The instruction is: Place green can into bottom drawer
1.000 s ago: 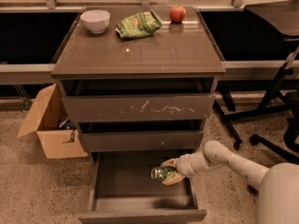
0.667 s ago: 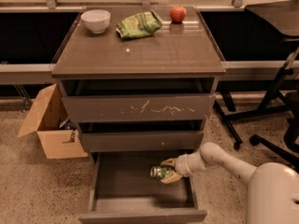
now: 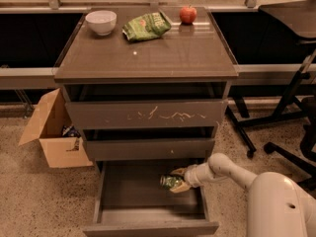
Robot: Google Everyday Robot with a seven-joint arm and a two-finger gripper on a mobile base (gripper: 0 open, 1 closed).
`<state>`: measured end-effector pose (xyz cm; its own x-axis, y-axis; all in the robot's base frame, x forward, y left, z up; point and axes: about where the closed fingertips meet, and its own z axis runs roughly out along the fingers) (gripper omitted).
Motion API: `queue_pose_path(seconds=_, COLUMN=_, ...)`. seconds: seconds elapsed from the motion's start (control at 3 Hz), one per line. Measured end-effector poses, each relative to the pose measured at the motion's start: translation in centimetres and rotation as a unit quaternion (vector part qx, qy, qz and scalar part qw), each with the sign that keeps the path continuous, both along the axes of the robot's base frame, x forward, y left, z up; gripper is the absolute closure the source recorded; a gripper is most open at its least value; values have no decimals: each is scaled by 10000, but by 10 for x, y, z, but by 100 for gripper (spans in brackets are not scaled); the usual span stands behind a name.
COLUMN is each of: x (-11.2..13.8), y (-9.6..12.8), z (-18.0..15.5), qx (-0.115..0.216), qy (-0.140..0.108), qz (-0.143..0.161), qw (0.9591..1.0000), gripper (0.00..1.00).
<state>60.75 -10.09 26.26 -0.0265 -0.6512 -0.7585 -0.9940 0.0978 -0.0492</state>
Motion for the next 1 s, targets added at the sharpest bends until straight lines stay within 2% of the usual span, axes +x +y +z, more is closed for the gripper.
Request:
queue_pose_path(seconds=0.33, x=5, y=-7, z=-5, qx=-27, qy=-44, qz=-147, qw=9999, gripper=9)
queue_pose_path(seconds=0.67, x=3, y=-16, z=-3, qx=14, qy=-105, qz=-271, qw=9996, gripper=0)
queue_pose_path(seconds=1.0, x=-7, y=-41, z=20, qx=79, qy=-360, qz=-559, qw=9978, gripper=0)
